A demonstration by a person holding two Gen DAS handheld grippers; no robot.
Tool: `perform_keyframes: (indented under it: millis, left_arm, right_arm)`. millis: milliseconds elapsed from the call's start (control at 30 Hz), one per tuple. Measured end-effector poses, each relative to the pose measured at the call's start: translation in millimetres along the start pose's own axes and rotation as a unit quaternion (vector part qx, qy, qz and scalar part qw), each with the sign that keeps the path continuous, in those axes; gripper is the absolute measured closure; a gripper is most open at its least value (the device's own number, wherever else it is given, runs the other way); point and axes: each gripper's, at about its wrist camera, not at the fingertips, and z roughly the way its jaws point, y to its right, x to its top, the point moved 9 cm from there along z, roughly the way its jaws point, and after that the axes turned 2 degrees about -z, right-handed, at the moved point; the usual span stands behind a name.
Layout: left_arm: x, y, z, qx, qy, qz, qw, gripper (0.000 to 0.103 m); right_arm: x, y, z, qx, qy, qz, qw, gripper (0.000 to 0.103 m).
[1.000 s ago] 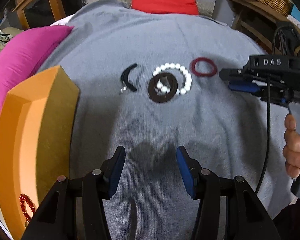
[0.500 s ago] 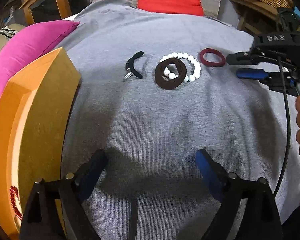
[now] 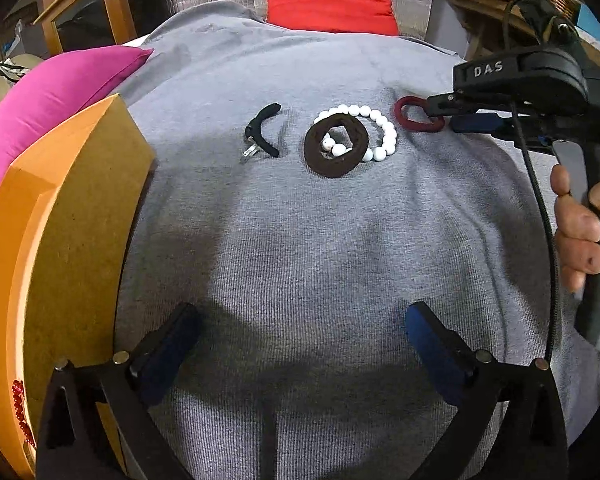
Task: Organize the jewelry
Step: 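Grasp the dark red ring with the right tool while the left tool moves to the dark brown ring, then grasp the dark brown ring with the left tool while the right tool holds the red ring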
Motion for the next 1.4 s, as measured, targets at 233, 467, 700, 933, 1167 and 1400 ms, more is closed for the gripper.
perform_keyframes:
  millis: [233, 467, 700, 933, 1167, 1400]
  left_arm:
    - [2.4, 0.2, 2.2, 0.001, 0.003, 0.000, 1.0000, 0.000]
    - [10.5, -0.7, 4.0, 0.000, -0.014, 0.001, 0.9999, 0.000]
    - [50.4, 3.4, 5.3, 0.016, 0.022, 0.018, 0.9995, 0.000]
    - [80.6, 6.8, 36.8, 0.013, 0.022, 0.000, 0.9997, 0.000]
    - [99.5, 5.8, 54.2, 0.002, 0.030, -0.009, 0.9995, 0.011]
    - [104.9, 12.2, 64.2, -0.021, 0.017, -0.019, 0.9995, 0.033]
  right_arm:
    - [-0.3, -1.9, 4.7, -0.061, 0.014, -0.058, 0.996, 0.095]
    - [-0.8, 2.5, -0.9, -0.056, 0.012, -0.050, 0.997, 0.097]
    - [-5.4, 10.7, -5.0, -0.032, -0.004, -0.043, 0.999, 0.097]
    - [-8.5, 13.7, -7.8, -0.024, -0.008, -0.047, 0.999, 0.097]
    - [-11.6, 14.2, -10.2, -0.023, -0.008, -0.049, 0.999, 0.097]
    - [-10.1, 13.6, -9.6, -0.023, -0.008, -0.048, 0.999, 0.097]
